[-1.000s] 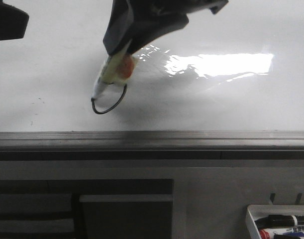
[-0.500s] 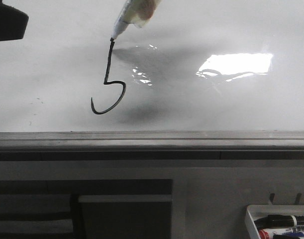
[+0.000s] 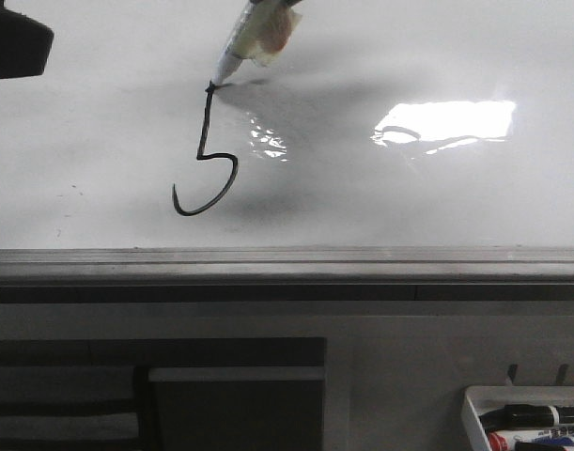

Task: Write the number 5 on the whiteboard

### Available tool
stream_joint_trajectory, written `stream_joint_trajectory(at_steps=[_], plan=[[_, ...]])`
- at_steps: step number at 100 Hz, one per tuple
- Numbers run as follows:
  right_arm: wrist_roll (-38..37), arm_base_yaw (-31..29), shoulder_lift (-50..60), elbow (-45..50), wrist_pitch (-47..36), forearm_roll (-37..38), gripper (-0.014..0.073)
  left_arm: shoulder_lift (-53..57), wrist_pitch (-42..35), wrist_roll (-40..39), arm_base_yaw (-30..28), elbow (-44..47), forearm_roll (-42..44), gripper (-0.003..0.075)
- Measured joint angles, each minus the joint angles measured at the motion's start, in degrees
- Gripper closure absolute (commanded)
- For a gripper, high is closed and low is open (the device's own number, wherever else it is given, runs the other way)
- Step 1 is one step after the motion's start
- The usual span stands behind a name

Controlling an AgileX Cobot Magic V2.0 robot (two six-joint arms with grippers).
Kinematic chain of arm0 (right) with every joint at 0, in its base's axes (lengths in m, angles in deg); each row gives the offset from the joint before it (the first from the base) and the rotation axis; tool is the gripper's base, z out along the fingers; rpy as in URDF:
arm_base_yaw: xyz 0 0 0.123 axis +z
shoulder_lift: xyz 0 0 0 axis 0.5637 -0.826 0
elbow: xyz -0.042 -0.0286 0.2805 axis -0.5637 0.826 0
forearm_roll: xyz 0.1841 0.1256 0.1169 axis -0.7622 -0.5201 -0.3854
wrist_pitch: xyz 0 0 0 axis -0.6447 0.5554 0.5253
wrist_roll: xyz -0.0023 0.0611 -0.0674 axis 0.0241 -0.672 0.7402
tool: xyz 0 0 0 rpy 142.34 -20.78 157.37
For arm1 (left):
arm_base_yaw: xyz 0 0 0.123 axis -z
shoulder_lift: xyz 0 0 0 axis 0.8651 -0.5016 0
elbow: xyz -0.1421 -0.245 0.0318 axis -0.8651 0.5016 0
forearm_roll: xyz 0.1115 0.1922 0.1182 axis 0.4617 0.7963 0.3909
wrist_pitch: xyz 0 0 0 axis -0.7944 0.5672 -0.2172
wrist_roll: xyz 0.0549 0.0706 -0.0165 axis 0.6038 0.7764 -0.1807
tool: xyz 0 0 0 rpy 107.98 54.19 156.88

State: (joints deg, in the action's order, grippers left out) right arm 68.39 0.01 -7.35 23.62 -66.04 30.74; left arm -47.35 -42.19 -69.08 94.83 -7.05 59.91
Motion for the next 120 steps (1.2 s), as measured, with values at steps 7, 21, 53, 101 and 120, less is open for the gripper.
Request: stream_joint_trajectory(at_steps=[7, 21, 53, 101, 120], plan=[[-0.10, -1.08, 0.48, -0.09, 1.48, -0.53, 0.0655, 0.00, 0.21, 0.00, 0.00, 0.00, 0.00, 0.0356], [-0.10, -3.01, 2.25, -0.22, 4.15, -0.28, 0.0655, 0.00, 0.55, 0.00, 0.00, 0.00, 0.00, 0.0356], [-0.10, -1.59, 3.44, -0.22, 4.89, 1.52, 0.0655, -0.52, -3.95, 0.00, 0.00, 0.00, -0.02, 0.0356], [-0.10, 12.14, 4.95, -0.22, 10.02, 2.41, 0.0655, -14.10, -14.75, 1.49, 0.00, 0.00, 1.93, 0.0356], [-0.10, 12.94, 4.74, -0.22, 11.89, 0.83, 0.0655, -14.72, -15.89, 1.62, 0.00, 0.00, 2.02, 0.0356]])
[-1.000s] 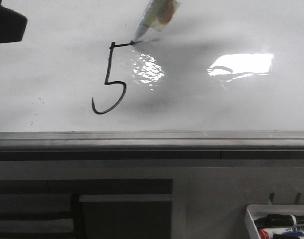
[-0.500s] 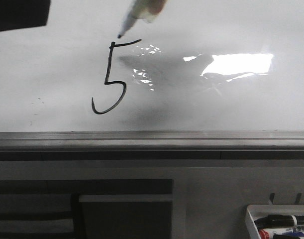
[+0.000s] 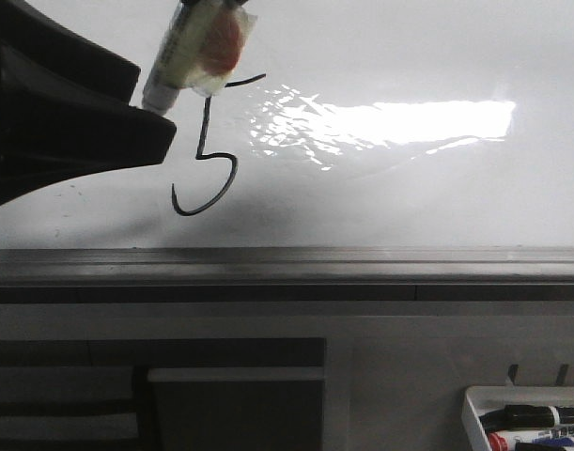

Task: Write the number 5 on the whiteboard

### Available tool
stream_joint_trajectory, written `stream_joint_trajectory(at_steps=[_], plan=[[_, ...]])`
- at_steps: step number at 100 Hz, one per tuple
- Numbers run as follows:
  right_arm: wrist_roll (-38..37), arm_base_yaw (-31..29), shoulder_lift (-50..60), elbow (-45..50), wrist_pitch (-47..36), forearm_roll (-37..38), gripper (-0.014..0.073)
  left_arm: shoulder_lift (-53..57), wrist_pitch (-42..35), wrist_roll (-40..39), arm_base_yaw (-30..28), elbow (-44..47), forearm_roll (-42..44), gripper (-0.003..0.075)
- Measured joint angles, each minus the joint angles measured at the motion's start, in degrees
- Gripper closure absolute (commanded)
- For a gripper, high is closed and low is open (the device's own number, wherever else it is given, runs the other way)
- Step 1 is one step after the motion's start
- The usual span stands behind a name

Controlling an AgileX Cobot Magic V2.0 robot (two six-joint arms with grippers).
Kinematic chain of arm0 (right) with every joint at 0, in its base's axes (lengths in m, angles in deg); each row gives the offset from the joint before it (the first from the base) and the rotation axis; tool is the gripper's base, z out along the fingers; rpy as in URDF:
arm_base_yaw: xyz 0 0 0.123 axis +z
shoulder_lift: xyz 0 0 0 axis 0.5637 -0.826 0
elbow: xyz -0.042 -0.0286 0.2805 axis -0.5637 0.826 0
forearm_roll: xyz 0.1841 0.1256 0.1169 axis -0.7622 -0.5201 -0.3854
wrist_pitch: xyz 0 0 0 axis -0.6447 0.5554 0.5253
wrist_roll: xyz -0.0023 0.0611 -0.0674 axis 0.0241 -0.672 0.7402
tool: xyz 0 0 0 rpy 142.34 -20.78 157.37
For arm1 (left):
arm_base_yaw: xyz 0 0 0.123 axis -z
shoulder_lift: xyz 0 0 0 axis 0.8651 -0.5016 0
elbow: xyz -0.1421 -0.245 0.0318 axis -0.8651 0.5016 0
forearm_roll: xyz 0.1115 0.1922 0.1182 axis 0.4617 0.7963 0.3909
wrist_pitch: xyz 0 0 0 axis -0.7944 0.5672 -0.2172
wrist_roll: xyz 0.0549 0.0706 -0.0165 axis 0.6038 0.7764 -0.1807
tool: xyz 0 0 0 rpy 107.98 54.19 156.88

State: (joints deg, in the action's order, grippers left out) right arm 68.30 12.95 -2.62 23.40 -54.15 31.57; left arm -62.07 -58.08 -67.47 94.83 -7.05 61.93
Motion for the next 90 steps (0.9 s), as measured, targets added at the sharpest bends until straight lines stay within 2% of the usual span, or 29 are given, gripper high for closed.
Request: stream_joint_trajectory(at_steps=[30, 39, 43, 55, 90], plan=[[0.00, 1.38, 0.00, 0.00, 1.29, -2.61, 0.0655, -1.19, -4.17, 0.00, 0.00, 0.00, 0.04, 0.0364], [0.00, 1.38, 0.00, 0.00, 1.93, -2.93, 0.0655, -1.70, -4.52, 0.00, 0.00, 0.00, 0.14, 0.0471], [0.00, 1.38, 0.00, 0.00, 2.22, -2.92, 0.0655, -1.82, -4.52, 0.00, 0.00, 0.00, 0.14, 0.0559], [0.00, 1.38, 0.00, 0.00, 1.79, -2.95, 0.0655, -1.94, -4.82, 0.00, 0.10, 0.00, 0.65, 0.0740], [0.12, 1.38, 0.00, 0.00, 1.95, -3.04, 0.0633, -2.04, -4.93, 0.95, 0.10, 0.00, 1.68, 0.0741]])
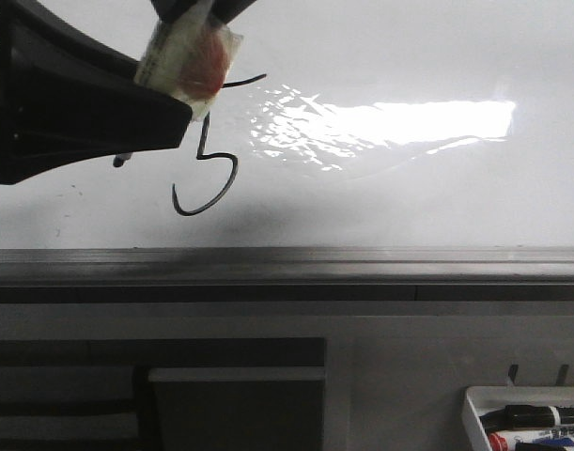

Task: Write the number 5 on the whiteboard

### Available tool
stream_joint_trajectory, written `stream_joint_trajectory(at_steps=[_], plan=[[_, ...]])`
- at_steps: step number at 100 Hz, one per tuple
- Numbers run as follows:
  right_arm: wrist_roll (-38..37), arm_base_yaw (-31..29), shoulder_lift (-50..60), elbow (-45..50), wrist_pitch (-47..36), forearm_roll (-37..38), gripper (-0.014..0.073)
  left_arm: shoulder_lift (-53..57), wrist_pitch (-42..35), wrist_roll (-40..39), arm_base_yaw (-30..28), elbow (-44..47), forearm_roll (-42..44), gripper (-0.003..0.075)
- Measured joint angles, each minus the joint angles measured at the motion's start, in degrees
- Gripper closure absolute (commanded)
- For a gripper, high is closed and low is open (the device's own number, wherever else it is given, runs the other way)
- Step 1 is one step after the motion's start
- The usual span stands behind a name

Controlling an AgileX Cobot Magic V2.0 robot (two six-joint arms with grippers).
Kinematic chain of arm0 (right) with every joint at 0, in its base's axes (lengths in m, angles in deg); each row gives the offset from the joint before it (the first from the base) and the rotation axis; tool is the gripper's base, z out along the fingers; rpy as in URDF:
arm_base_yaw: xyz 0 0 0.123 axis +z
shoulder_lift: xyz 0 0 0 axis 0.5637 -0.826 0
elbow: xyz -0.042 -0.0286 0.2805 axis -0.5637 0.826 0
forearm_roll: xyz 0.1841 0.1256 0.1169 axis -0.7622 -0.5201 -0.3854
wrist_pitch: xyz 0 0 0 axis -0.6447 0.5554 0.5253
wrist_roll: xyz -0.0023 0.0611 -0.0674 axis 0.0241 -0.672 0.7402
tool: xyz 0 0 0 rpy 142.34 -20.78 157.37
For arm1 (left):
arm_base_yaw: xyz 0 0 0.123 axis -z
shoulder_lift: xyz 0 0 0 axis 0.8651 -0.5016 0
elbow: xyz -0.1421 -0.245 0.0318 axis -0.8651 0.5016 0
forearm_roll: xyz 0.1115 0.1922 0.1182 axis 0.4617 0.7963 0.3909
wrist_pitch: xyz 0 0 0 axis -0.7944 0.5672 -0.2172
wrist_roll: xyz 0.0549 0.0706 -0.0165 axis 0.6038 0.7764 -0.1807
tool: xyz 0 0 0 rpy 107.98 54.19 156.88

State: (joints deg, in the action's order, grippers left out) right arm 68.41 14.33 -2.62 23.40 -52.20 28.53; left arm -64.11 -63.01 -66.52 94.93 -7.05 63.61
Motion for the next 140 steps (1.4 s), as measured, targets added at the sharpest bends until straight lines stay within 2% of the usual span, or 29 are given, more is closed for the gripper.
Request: stream_joint_trajectory(at_steps=[7, 8, 9, 19, 26, 36, 46, 53, 67, 79, 110, 120, 133, 140], plan=[[0.26, 0.00, 0.00, 0.00, 0.00, 0.00, 0.0515, 0.00, 0.00, 0.00, 0.00, 0.00, 0.00, 0.0741], [0.26, 0.00, 0.00, 0.00, 0.00, 0.00, 0.0461, 0.00, 0.00, -0.18, 0.00, 0.00, 0.00, 0.0741], [0.37, 0.00, 0.00, 0.00, -0.19, 0.00, 0.0461, 0.00, 0.00, -0.19, 0.00, 0.00, 0.00, 0.0741], [0.49, 0.00, -0.11, 0.00, -1.22, 0.00, 0.0191, 0.00, 0.12, -2.51, 0.00, 0.00, -0.11, 0.0741], [0.74, 0.00, -0.11, 0.00, -1.97, 0.57, 0.0109, 0.28, 2.03, -5.46, 0.00, 0.00, -0.92, 0.0741], [1.00, -0.56, 0.20, 0.00, -3.14, 3.41, 0.0126, 1.73, 6.57, -9.54, 0.00, 0.00, -7.77, 0.0741], [1.00, -1.55, 1.58, 0.00, -3.35, 5.21, 0.0153, 3.28, 13.66, -11.20, 0.00, -0.25, -23.55, 0.0741], [1.00, -2.23, 2.81, 0.00, -2.96, 6.17, 0.0165, 3.32, 19.86, -11.69, -0.34, -1.76, -31.13, 0.0741], [1.00, -2.64, 4.09, 0.00, -1.79, 6.74, 0.0165, 0.31, 32.04, -11.91, -0.56, -7.40, -39.79, 0.0741], [1.00, -2.64, 4.09, 0.00, -1.19, 6.88, 0.0165, -3.46, 37.40, -11.97, -0.56, -10.84, -43.55, 0.0741], [1.00, -2.64, 4.09, 0.00, -0.85, 7.08, 0.0165, -7.13, 38.09, -11.97, -0.56, -11.78, -45.59, 0.0736], [1.00, -2.64, 4.09, 0.00, -0.83, 7.08, 0.0165, -7.53, 36.88, -11.97, -0.56, -11.78, -46.49, 0.0667], [1.00, -2.64, 4.09, 0.00, -0.73, 7.08, 0.0165, -7.88, 36.03, -11.97, -0.56, -11.78, -46.91, 0.0494], [1.00, -2.64, 4.09, 0.00, -0.59, 7.08, 0.0165, -7.97, 35.81, -12.05, -0.56, -11.78, -47.25, 0.0425]])
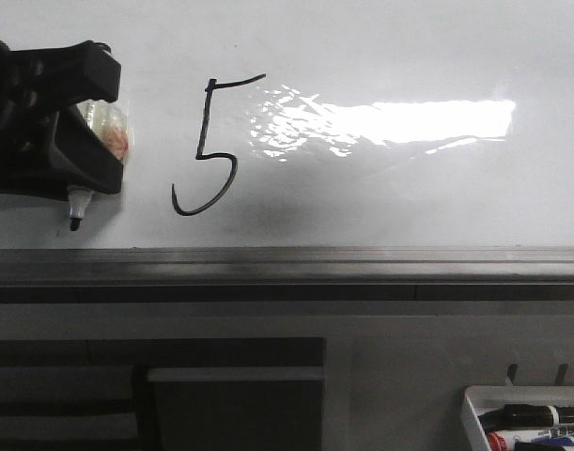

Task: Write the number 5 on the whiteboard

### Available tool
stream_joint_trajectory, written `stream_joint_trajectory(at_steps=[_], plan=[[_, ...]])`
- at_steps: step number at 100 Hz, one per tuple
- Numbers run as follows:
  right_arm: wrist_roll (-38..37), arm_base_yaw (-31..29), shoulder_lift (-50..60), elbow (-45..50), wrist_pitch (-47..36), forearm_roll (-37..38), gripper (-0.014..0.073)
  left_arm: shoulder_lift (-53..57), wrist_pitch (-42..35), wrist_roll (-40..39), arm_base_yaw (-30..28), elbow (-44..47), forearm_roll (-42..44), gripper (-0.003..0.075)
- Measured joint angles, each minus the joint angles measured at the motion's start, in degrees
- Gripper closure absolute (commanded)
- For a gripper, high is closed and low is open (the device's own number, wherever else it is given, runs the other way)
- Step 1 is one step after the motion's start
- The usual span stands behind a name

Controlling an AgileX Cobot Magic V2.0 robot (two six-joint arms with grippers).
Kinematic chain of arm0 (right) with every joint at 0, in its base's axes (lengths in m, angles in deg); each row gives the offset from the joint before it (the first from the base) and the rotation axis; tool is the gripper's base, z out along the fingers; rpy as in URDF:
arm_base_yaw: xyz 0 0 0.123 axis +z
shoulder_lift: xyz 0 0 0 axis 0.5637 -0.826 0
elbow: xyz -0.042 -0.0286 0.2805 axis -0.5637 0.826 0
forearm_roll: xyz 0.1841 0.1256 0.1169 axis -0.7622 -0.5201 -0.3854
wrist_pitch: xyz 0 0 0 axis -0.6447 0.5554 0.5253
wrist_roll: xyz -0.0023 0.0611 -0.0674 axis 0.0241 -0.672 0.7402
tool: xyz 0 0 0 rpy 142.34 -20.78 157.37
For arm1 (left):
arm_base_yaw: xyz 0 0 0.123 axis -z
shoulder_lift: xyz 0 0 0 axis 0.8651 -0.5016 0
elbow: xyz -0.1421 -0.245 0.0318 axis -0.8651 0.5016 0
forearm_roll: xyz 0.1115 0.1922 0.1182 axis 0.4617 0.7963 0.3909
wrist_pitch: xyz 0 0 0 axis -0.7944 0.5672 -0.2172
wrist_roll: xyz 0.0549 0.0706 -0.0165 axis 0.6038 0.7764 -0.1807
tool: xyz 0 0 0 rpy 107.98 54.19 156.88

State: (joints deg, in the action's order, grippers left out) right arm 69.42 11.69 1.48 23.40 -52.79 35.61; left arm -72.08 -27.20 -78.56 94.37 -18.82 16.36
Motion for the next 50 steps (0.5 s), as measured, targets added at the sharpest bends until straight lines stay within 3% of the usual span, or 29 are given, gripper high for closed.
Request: stream_joint_trajectory(at_steps=[50], plan=[[0.00, 0.00, 0.00, 0.00, 0.16, 0.00, 0.0167, 2.62, 1.15, 0.00, 0.00, -0.13, -0.26, 0.0403]])
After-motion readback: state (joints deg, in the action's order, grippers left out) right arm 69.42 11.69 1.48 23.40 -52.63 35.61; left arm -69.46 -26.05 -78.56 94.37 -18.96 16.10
